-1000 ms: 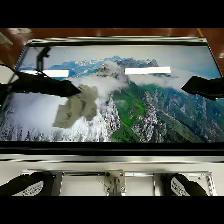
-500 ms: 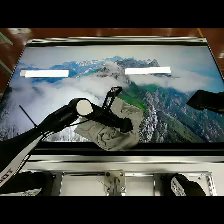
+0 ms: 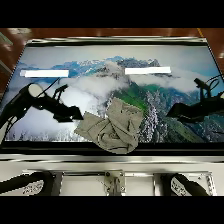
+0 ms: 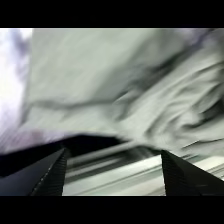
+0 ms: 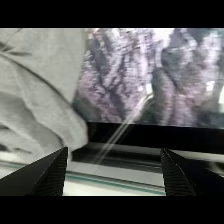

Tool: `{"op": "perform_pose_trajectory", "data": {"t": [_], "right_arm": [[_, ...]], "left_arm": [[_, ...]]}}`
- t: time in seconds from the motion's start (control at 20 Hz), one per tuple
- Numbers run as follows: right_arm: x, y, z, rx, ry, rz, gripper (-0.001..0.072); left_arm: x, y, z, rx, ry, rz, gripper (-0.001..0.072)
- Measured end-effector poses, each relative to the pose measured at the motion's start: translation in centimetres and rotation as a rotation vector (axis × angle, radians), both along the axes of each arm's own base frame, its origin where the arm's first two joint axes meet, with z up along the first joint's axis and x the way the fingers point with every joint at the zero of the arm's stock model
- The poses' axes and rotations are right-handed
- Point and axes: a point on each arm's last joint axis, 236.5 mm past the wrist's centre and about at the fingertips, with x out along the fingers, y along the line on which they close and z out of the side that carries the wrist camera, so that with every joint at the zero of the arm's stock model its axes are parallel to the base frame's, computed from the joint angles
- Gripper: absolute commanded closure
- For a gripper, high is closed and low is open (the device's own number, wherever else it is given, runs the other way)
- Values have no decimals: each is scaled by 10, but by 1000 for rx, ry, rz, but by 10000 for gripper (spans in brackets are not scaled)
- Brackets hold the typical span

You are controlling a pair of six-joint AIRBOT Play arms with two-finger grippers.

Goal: Fold the shirts.

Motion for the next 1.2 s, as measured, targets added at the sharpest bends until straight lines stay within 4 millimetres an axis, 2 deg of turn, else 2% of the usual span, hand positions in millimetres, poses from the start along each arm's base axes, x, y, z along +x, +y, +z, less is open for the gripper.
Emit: {"op": "perform_pose_trajectory", "data": {"t": [0.05,0.15,0.3,0.5,0.7,0.75,0.8,0.85,0.9,1.0,1.2], "right_arm": [[0,9,-10,47,20,3,21],[-1,25,-28,114,60,16,21],[-7,44,-54,157,122,57,21],[-11,71,-70,167,142,124,20],[-17,97,-75,162,147,200,20],[-19,104,-76,160,147,216,20],[-20,110,-77,156,147,229,20],[-21,115,-78,151,143,238,20],[-20,122,-80,145,136,249,20],[-22,134,-86,137,142,266,20],[-40,162,-105,120,194,350,21]], "left_arm": [[-14,13,-13,4,46,33,1],[-36,25,-36,1,110,80,1],[-50,27,-62,-17,133,153,1],[-34,24,-79,-41,77,252,2],[-12,12,-83,-113,35,340,4],[-8,9,-84,-129,35,360,53],[-6,7,-86,-137,35,368,318],[-4,7,-91,-133,34,372,553],[-4,8,-95,-123,31,371,601],[-2,4,-96,-130,19,359,654],[1,-2,-88,-157,5,315,660]]}}
